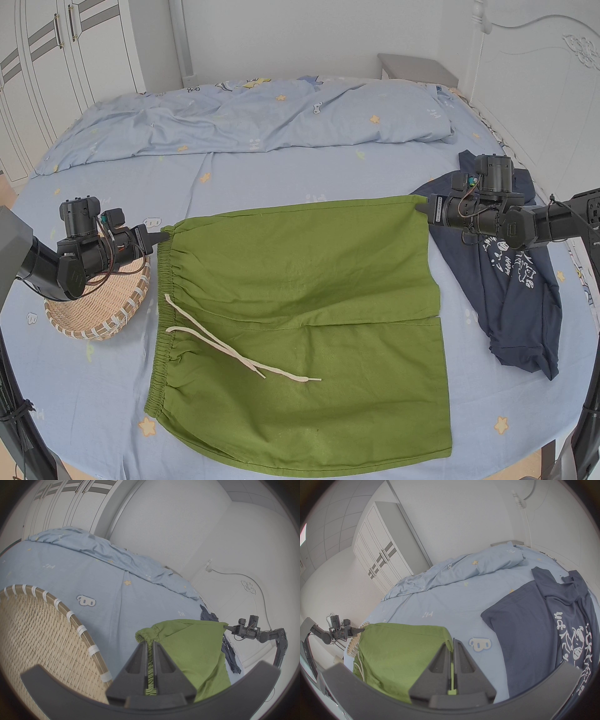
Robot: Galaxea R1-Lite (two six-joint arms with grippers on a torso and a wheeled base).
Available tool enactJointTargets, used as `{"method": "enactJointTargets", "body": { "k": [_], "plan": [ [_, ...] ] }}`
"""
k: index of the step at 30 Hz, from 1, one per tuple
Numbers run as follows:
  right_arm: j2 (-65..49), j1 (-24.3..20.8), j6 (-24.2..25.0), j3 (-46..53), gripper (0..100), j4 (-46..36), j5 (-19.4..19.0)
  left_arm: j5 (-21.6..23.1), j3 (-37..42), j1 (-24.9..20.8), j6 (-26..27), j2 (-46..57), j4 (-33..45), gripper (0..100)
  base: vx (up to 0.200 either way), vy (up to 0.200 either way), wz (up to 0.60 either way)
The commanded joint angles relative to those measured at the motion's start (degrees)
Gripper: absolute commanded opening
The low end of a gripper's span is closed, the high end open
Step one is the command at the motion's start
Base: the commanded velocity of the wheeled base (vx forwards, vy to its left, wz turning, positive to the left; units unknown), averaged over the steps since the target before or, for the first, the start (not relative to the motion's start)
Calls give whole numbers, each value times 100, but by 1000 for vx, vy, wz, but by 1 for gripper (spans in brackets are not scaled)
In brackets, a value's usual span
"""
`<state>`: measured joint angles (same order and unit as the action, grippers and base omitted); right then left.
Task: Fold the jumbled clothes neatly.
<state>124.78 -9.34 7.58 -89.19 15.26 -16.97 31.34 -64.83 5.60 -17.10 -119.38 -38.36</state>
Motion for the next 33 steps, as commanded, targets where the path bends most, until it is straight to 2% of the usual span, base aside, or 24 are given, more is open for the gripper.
{"method": "enactJointTargets", "body": {
  "k": [1,9,24,25,30,33],
  "plan": [
    [327,64,6,-292,0,-6,18,-146,-65,-6,-4,-208,-101,0,0,0,0],
    [609,204,6,-732,0,-234,27,-427,-241,-59,-12,-437,-127,0,0,0,0],
    [1048,178,-20,-1496,0,-647,27,-436,-293,-94,-4,-577,-136,0,0,0,0],
    [1048,178,-20,-1505,100,-656,18,-436,-293,-103,-4,-586,-136,100,0,0,0],
    [1057,152,-11,-1488,100,-647,18,-445,-285,-182,5,-613,-224,100,0,0,0],
    [1048,152,-11,-1470,100,-656,18,-621,-249,-243,-4,-613,-435,100,0,0,0]
  ]
}}
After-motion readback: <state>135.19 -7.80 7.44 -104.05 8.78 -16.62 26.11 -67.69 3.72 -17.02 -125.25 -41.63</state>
